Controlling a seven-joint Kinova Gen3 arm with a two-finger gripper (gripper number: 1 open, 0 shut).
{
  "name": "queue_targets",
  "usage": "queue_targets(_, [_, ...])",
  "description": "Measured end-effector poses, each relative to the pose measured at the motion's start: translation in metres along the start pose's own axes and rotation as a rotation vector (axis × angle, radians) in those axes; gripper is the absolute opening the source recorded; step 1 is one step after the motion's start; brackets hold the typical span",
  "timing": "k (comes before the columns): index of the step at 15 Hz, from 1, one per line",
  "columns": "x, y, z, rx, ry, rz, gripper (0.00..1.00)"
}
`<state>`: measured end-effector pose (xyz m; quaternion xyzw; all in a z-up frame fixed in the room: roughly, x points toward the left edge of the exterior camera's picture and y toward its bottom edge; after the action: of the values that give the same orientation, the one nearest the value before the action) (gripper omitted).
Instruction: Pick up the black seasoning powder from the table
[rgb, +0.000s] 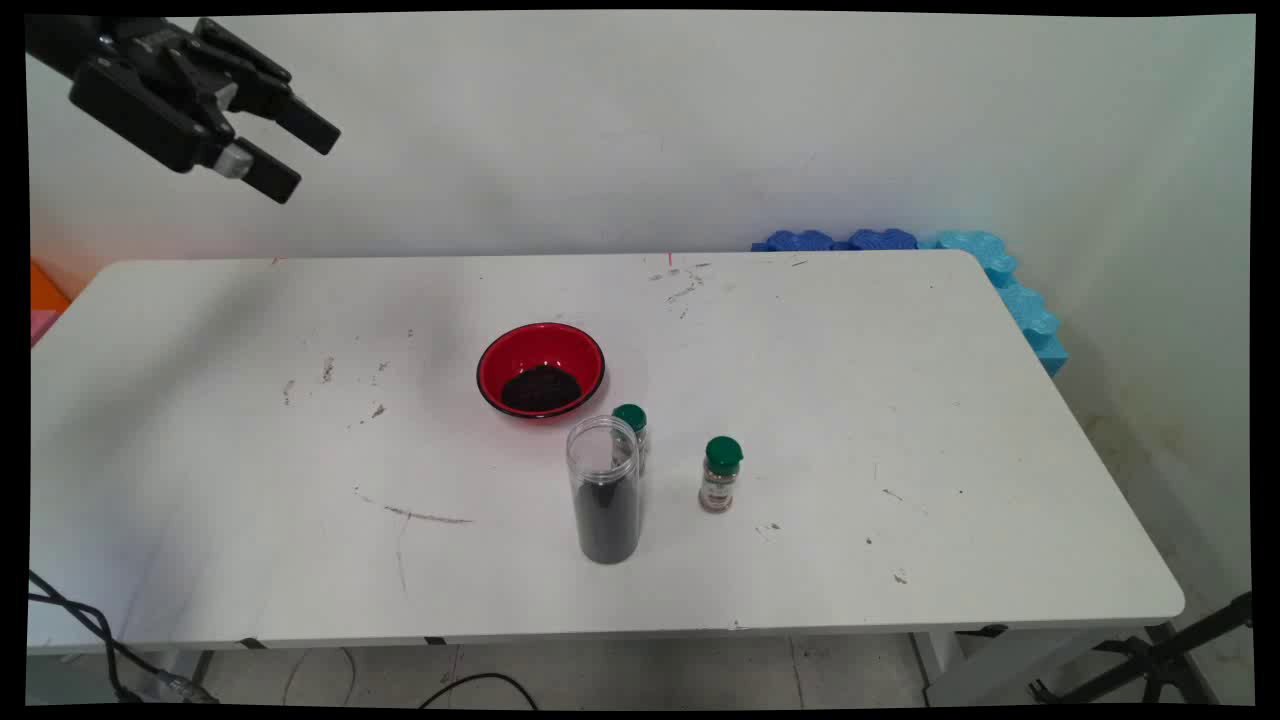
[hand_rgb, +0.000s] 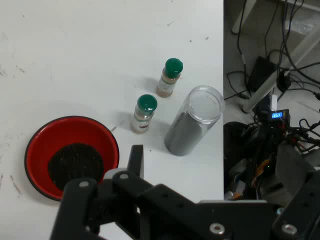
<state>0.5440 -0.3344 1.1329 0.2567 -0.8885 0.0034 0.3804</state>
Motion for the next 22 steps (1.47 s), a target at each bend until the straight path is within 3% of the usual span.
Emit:
queue_targets(4, [-0.014,0.003,0.005,0.008,0.006,-0.046,1.0])
queue_targets(10, [-0.06,0.02,0.024,0.026,0.03,-0.117,1.0])
queue_targets(16, [-0.105,0.046,0.066,0.053,0.059,-0.161,1.0])
queue_targets(22, [-0.131,0.07,0.124,0.071,0.083,-0.153,1.0])
